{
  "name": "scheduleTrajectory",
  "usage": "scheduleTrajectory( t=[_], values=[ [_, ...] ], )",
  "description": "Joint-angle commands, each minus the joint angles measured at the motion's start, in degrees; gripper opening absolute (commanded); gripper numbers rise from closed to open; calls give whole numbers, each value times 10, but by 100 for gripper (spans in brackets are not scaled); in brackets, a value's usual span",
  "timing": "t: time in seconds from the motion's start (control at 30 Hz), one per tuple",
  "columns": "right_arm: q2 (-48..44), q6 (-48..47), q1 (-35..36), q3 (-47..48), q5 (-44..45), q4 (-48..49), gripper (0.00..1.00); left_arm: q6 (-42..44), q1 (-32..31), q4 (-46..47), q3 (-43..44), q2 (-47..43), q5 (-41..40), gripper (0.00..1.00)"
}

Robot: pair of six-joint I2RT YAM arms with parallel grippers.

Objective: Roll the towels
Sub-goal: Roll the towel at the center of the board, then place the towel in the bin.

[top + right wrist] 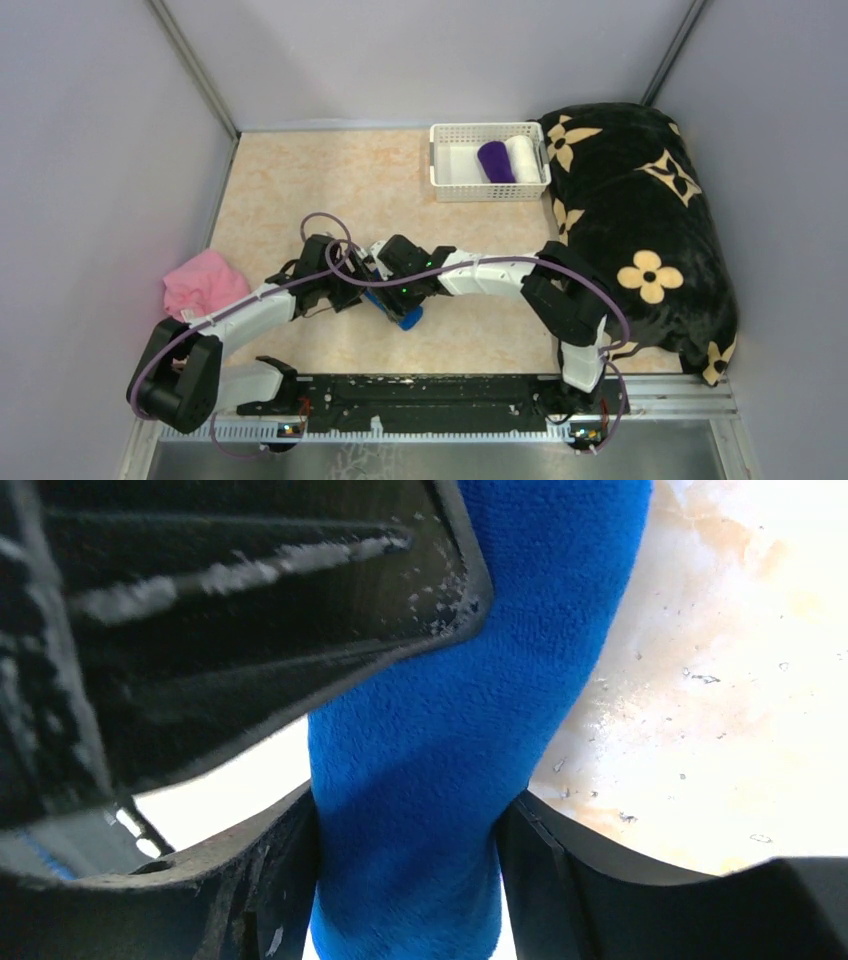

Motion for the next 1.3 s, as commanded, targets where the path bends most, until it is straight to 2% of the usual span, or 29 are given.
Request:
scheduleTrajectory(
  t=[0.0,0.17,0.3,0.4,0.53,0.63,0.8,0.9,1.07,1.27],
  values=[
    [45,-8,41,47,122,-50,61,2,-7,-26,-19,13,-7,77],
    [87,2,65,66,152,-72,59,-2,-8,-22,-24,11,-7,78],
    [72,12,59,39,148,-68,41,-5,-8,-21,-24,-3,-11,80],
    [40,11,45,27,162,-83,29,-1,-7,-43,-8,-23,-43,83],
    [-15,7,11,17,177,-109,16,33,4,-80,43,-44,-92,88],
    [-58,-2,-19,28,196,-139,9,73,37,-113,92,-48,-103,90],
    [-96,-26,-79,85,224,-190,7,150,135,-151,161,-62,-83,91],
    [-98,-39,-126,140,252,-221,6,201,171,-173,211,-70,-100,92],
    [-62,-63,-193,268,344,-262,6,275,180,-185,252,-66,-140,93],
    [46,-90,-242,430,478,-281,6,333,182,-201,266,-49,-149,93]
  ],
)
